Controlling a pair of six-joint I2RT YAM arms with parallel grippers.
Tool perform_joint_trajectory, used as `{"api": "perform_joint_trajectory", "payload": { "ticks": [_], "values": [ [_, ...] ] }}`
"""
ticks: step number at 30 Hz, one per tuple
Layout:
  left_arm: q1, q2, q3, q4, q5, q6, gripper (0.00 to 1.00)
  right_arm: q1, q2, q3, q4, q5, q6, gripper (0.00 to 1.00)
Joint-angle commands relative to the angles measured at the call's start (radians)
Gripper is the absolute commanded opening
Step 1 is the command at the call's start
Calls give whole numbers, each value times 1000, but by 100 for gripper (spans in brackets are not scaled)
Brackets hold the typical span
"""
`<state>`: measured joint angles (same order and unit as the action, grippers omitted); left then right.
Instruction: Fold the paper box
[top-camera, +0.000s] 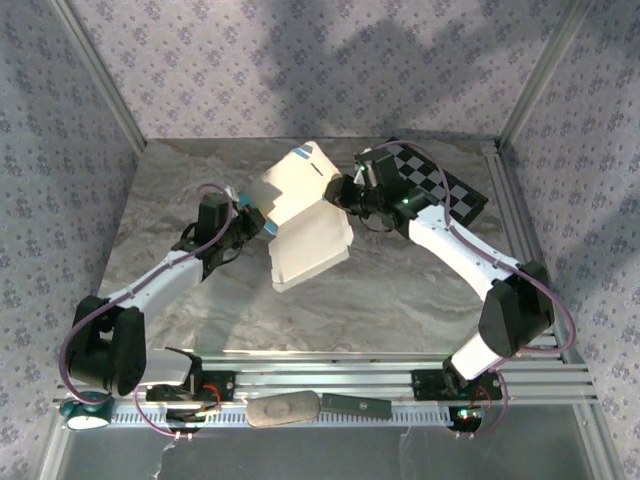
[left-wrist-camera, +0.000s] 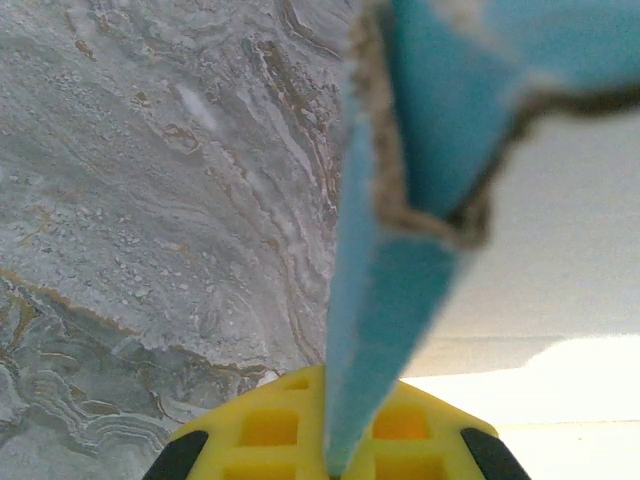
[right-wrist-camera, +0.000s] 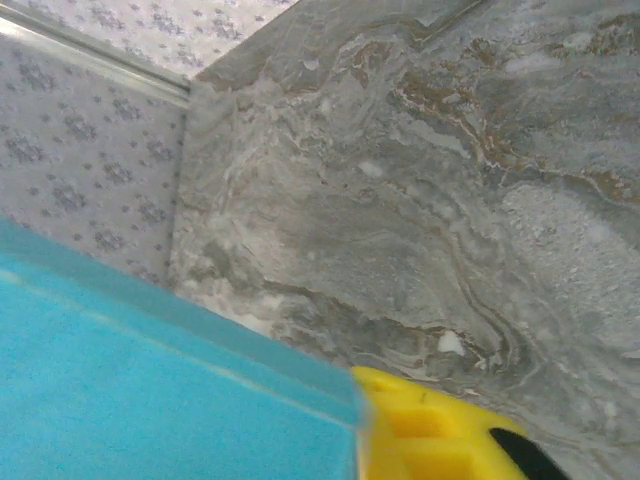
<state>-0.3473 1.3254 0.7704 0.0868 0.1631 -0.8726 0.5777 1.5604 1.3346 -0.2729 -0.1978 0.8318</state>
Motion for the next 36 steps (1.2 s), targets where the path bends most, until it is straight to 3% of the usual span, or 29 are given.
{"api": "perform_joint_trajectory", "payload": {
  "ticks": [1,4,7,12,17,23,25,28,36],
  "values": [
    [12,1,89,-97,-16,66,0,20,-83,12,-79,74,-139,36],
    [43,9,135,-199,-3,130,0,3,-193,-14,-55,-3,-258,49],
    [76,25,167,-244,58,177,0,-29,-277,-6,-57,-96,-340,51],
    [85,72,265,-362,139,280,0,-217,-329,-17,-12,-285,-343,38],
    [87,122,323,-423,256,370,0,-372,-235,19,14,-492,-383,31],
    [87,183,364,-459,345,443,0,-379,-110,50,5,-683,-494,35],
    [87,200,376,-462,370,462,0,-364,-100,33,10,-706,-516,42],
    [87,222,390,-459,405,471,0,-351,-88,3,33,-725,-527,43],
    [87,224,402,-464,430,487,0,-356,-49,-27,68,-775,-527,24]
  ]
}}
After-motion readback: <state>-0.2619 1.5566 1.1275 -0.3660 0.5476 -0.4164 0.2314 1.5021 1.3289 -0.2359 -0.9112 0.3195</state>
